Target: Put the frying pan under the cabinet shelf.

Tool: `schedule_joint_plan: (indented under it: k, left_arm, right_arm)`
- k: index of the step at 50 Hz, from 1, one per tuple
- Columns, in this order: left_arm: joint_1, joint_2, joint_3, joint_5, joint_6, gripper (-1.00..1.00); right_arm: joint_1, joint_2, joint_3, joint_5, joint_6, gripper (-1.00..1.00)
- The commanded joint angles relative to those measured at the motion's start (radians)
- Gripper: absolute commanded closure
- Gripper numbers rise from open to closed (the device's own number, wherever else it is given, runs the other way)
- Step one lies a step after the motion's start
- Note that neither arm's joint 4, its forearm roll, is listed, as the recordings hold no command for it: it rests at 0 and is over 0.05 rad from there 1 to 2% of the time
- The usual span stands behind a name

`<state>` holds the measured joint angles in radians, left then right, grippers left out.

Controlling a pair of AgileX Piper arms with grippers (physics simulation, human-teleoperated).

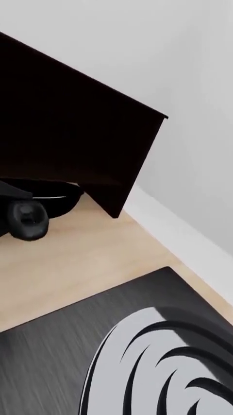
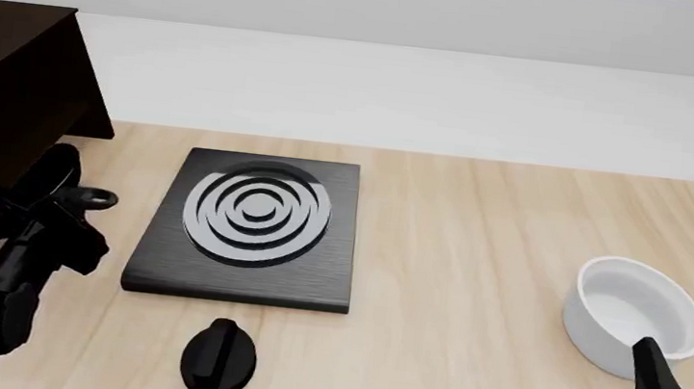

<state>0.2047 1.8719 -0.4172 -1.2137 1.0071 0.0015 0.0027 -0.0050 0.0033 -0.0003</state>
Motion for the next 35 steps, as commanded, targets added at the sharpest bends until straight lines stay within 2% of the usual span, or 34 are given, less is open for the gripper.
schedule_joint_plan:
  k: [1,22,35]
  left_arm:
    - [0.007,0.058,-0.032,-0.006,0.030,1.00]
    - [-0.017,0.183,-0.097,-0.006,0.075,1.00]
    - [0.013,0.232,-0.130,-0.006,0.085,1.00]
  right_arm:
    - [0.000,0.000,0.000,0.000,0.000,-1.00]
    - [0.000,0.000,0.000,0.000,0.000,-1.00]
    - [0.000,0.000,0.000,0.000,0.000,-1.00]
